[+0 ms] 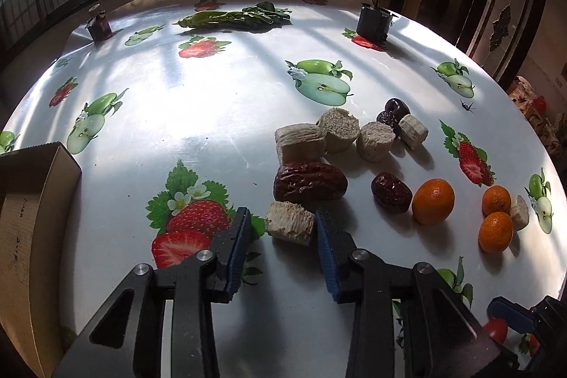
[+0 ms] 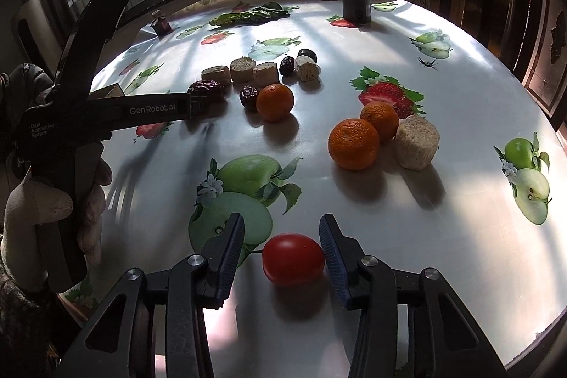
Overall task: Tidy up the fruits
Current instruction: 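Grasp the white cube with the left gripper while the right gripper grasps the red tomato, then carry the cube and tomato into the cardboard box and open both grippers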
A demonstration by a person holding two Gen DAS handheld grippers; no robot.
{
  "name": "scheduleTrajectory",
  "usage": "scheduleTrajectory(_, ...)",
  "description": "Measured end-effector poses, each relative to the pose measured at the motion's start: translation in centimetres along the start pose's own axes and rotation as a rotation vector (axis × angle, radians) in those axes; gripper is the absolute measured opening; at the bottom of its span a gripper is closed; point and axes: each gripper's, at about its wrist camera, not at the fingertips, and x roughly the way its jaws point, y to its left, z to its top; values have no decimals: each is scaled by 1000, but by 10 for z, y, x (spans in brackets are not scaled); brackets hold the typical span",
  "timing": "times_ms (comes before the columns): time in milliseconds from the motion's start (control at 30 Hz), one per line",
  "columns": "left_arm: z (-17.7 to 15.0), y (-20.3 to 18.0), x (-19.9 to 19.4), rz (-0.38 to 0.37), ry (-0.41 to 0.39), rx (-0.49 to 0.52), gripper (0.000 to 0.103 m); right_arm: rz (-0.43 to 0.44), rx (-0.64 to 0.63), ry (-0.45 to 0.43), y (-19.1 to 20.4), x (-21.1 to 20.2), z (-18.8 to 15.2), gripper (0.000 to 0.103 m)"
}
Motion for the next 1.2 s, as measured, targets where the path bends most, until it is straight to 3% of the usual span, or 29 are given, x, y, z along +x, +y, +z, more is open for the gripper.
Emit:
scheduleTrajectory(67,0,3,-2,-11,2,-14,26,2,1,3,0,-1,-1,34)
scheduleTrajectory(233,-6,12,-22,-15,-14,-65,26,19,10,-5,0,-7,0,34)
scheduleTrajectory(433,-22,27,-85,-45,-97,-112,26,93,-12,-50,14,-30,11,34)
scheduleTrajectory(533,-31,45,-121,-46,-148,-127,26,173,-36,-72,30,-41,22,34)
scheduleTrajectory(700,-47,96,-166,39,-204,-164,26,318,-99,-80,78,-50,42,34)
scheduleTrajectory(900,-53,174,-182,170,-198,-246,26,521,-148,-75,148,-41,72,34)
scheduleTrajectory(967,-47,199,-184,214,-199,-260,26,551,-151,-67,171,-30,88,34)
scheduleTrajectory(1100,-30,250,-176,223,-171,-327,26,608,-131,-19,213,1,122,34)
scheduleTrajectory(1200,-19,280,-156,253,-143,-368,26,586,-135,8,244,32,142,34)
